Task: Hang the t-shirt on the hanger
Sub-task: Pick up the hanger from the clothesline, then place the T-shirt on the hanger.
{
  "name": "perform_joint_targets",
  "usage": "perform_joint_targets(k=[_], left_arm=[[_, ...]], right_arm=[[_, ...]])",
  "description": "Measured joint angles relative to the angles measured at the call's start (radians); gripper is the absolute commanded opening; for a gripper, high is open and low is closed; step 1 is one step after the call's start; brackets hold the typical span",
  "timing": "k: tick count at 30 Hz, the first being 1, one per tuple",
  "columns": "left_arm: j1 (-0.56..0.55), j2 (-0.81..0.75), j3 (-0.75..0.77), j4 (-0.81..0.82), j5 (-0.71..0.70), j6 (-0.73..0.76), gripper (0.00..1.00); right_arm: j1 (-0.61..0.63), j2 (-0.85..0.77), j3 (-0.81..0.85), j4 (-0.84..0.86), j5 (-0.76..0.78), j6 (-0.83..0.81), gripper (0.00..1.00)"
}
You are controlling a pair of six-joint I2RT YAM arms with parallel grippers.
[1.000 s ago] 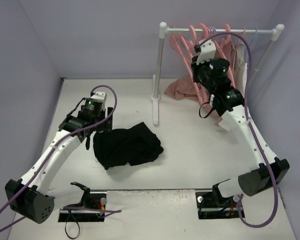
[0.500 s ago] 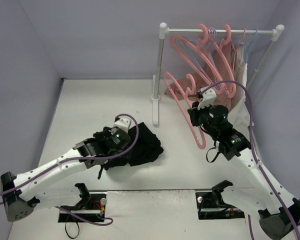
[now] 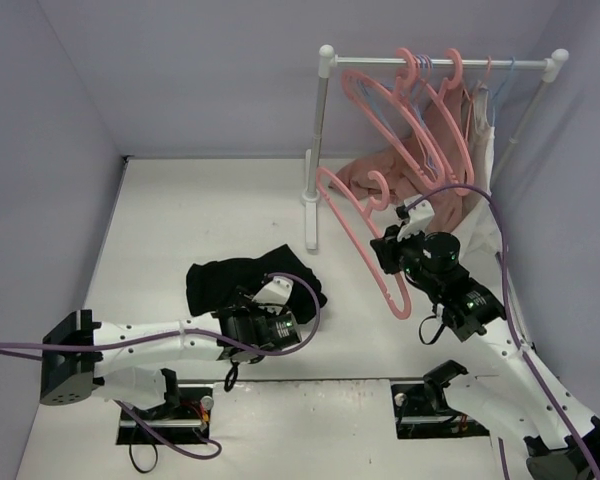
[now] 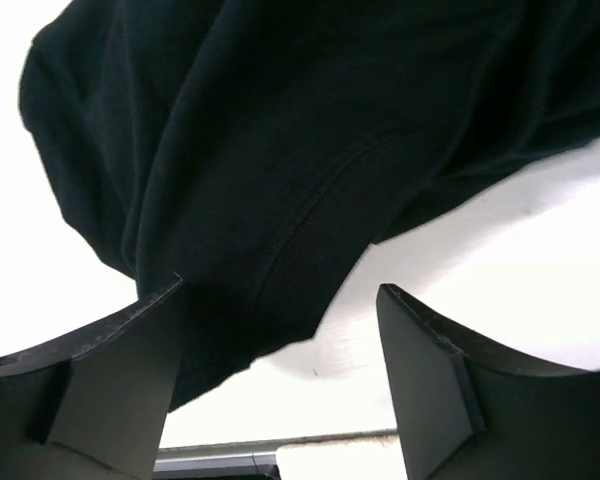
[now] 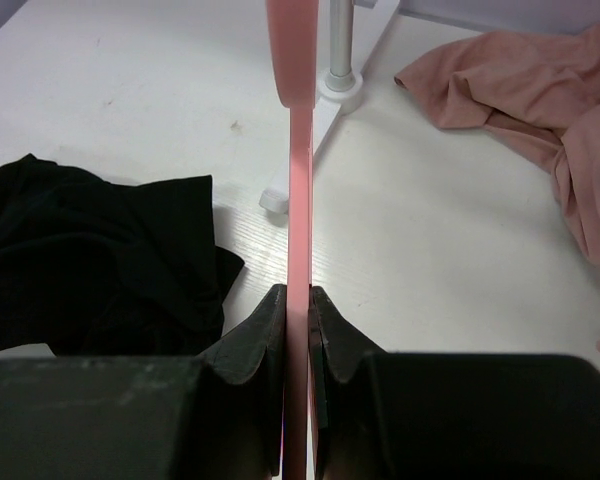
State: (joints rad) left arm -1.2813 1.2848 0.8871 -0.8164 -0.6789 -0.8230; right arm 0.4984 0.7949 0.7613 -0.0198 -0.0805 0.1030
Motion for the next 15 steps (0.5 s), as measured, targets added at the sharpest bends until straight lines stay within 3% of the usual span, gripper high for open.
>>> perform_joint_targets(k=[3, 12, 15], left_arm=[[0.000, 0.039, 0.000, -0.022, -0.035, -0.032, 0.56], [0.000, 0.145, 0.013, -0.093, -0.113, -0.116, 0.42], [0.000, 0.143, 0.022, -0.097, -0.134, -0.116, 0.25]], right_arm=[[0.000, -0.027, -0.003, 0.002, -0.007, 0.002, 0.00], [0.000, -0.058, -0.023, 0.007, -0.017, 0.002, 0.01], [0.000, -0.060, -0.028, 0.007, -0.023, 0.003, 0.01]])
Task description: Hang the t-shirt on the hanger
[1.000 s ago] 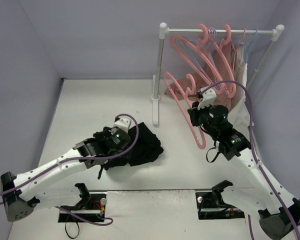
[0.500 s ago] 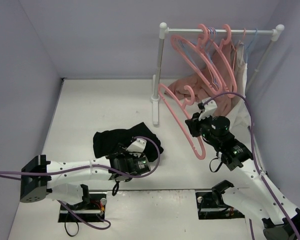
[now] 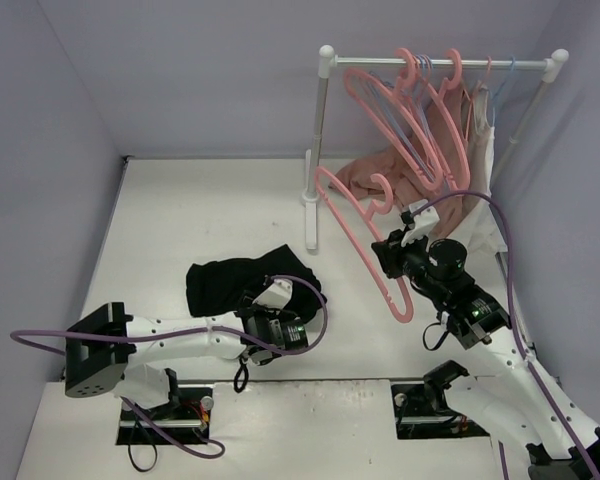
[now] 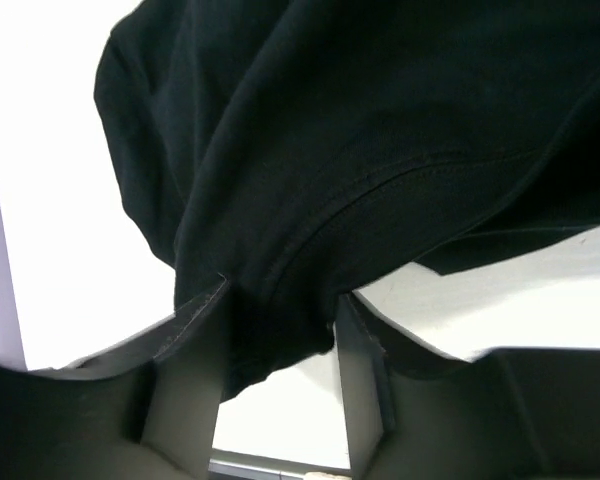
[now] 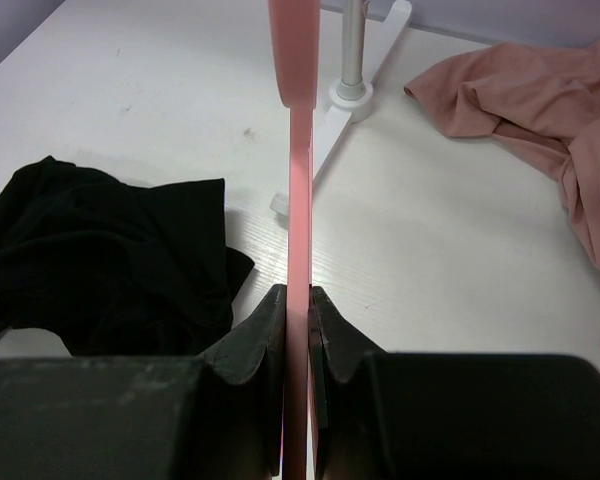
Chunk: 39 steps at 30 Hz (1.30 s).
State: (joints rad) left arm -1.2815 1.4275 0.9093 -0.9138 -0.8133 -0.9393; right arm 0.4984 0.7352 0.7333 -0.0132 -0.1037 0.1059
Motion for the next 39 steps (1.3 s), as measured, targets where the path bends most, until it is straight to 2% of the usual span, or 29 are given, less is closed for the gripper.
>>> perform_joint_targets(k=[2, 5, 9, 13, 21, 29, 33, 39], left_arm=[[0.006, -0.010, 0.005, -0.001, -0.009, 0.009, 0.10], [0.034, -0.032, 0.013, -0.001, -0.018, 0.043, 0.01], [0.109, -0.076, 0.028, 0.004, -0.022, 0.119, 0.00], [0.220, -0.159, 0.044, 0.065, 0.030, 0.275, 0.00], [0.470, -0.184, 0.236, 0.140, 0.263, 0.605, 0.00], [0.725, -0.131, 0.404, 0.142, 0.473, 0.834, 0.00], [0.792, -0.064, 0.474, 0.141, 0.524, 0.884, 0.00], [0.805, 0.009, 0.495, 0.137, 0.583, 0.912, 0.00]], right_arm=[[0.000, -0.002, -0.002, 0.000, -0.007, 0.000, 0.01], [0.000, -0.008, -0.002, -0.001, -0.026, -0.002, 0.00], [0.000, -0.032, -0.002, -0.003, -0.069, -0.015, 0.00], [0.000, -0.062, -0.003, -0.005, -0.146, -0.042, 0.00], [0.002, -0.095, -0.002, -0.005, -0.340, -0.103, 0.00], [0.021, -0.104, -0.003, -0.006, -0.450, -0.134, 0.00], [0.032, -0.097, -0.003, -0.006, -0.492, -0.136, 0.00], [0.056, -0.065, -0.003, -0.006, -0.532, -0.134, 0.00]])
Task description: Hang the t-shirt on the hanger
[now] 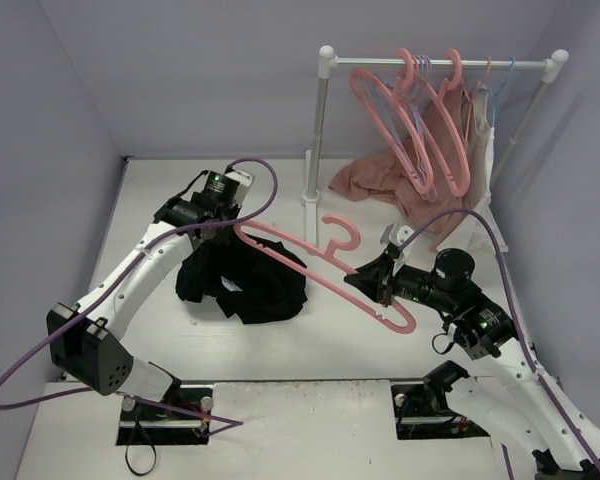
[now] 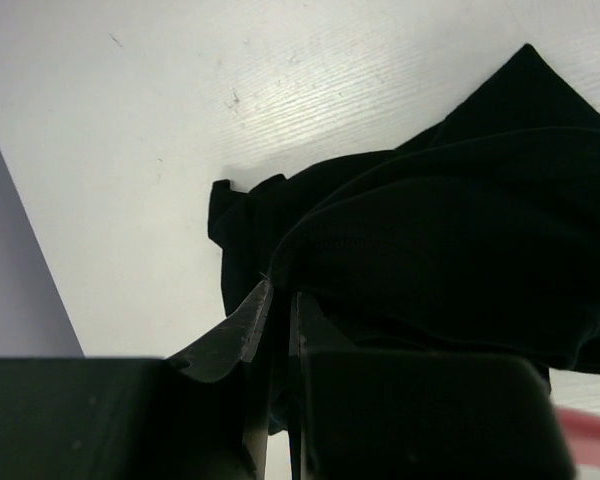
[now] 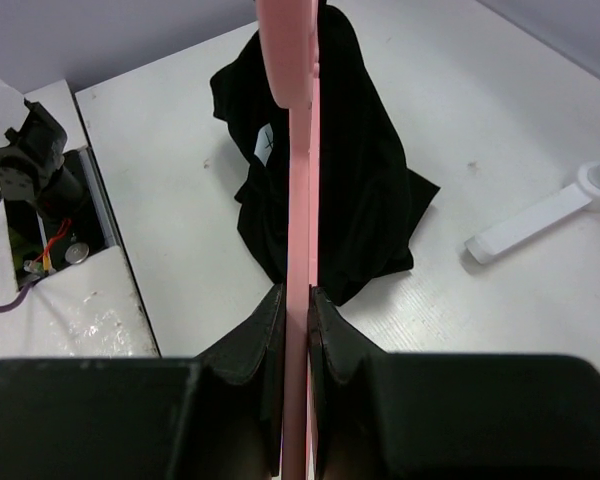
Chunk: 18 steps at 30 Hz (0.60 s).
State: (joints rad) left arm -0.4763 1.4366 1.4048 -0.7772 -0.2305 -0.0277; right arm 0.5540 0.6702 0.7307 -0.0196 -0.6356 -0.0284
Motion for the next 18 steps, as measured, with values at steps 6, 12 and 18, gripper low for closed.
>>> perform_joint_targets(k=[6, 12, 18], left_arm=[[0.001, 0.006, 0.014, -0.030, 0.027, 0.004, 0.00], [0.001, -0.040, 0.019, -0.043, 0.075, 0.009, 0.00], [0.001, -0.094, 0.015, -0.050, 0.141, 0.013, 0.00]], right_arm=[[0.015, 0.062, -0.002, 0.001, 0.000, 0.006, 0.00], [0.065, 0.122, -0.005, 0.001, 0.025, 0.005, 0.00], [0.109, 0.146, -0.006, 0.006, 0.086, 0.004, 0.00]])
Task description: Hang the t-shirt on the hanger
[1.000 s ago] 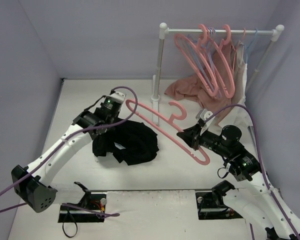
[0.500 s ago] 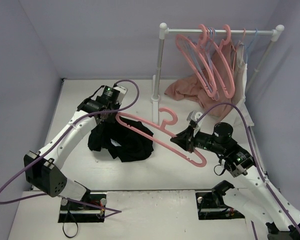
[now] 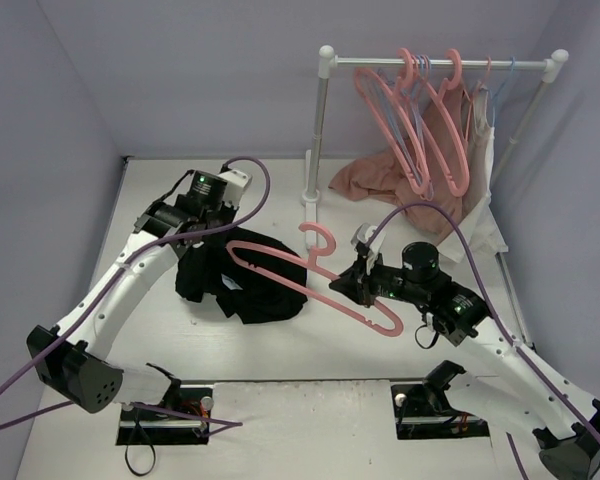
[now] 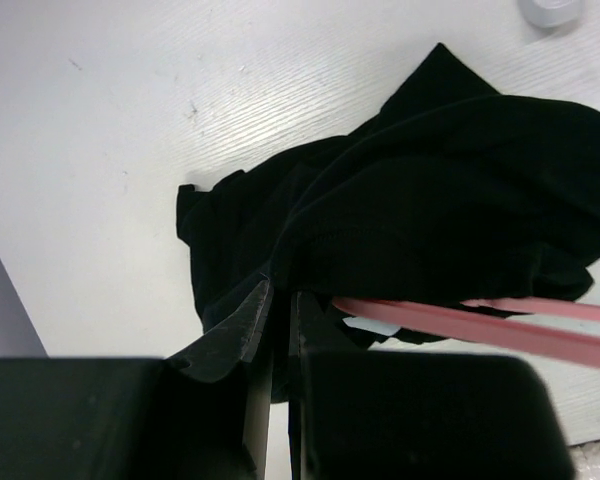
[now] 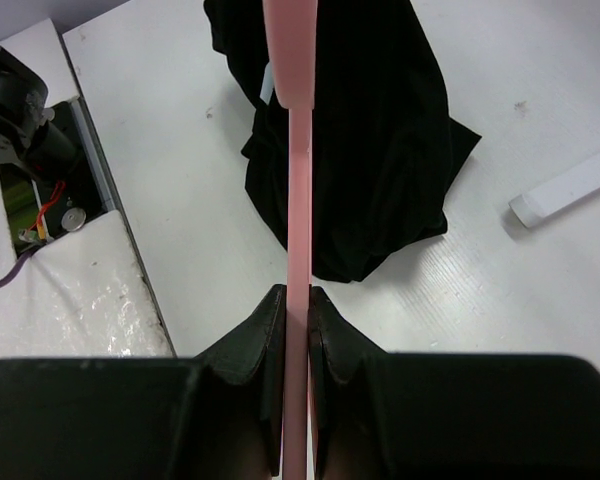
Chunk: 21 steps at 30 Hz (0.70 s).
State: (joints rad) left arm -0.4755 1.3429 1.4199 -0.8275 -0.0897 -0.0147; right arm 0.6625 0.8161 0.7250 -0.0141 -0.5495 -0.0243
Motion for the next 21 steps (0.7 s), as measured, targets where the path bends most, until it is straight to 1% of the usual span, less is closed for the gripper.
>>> perform_joint_targets(k=[9, 12, 15, 21], left_arm=[[0.000, -0.083, -0.055, -0.015, 0.034, 0.033, 0.00], [0.000, -0.085, -0.055, -0.015, 0.045, 0.042, 0.00], [0.000, -0.077, -0.051, -0.017, 0.073, 0.057, 0.00], [-0.001, -0.053, 0.007, -0.028, 0.135, 0.094, 0.00]], right_arm=[[0.019, -0.041, -0.006, 0.003, 0.100, -0.008, 0.00], [0.020, -0.041, -0.006, 0.004, 0.092, -0.014, 0.00], [0.035, -0.006, -0.006, 0.013, 0.071, -0.025, 0.00], [0.079, 0.048, -0.006, 0.053, 0.034, -0.047, 0.00]])
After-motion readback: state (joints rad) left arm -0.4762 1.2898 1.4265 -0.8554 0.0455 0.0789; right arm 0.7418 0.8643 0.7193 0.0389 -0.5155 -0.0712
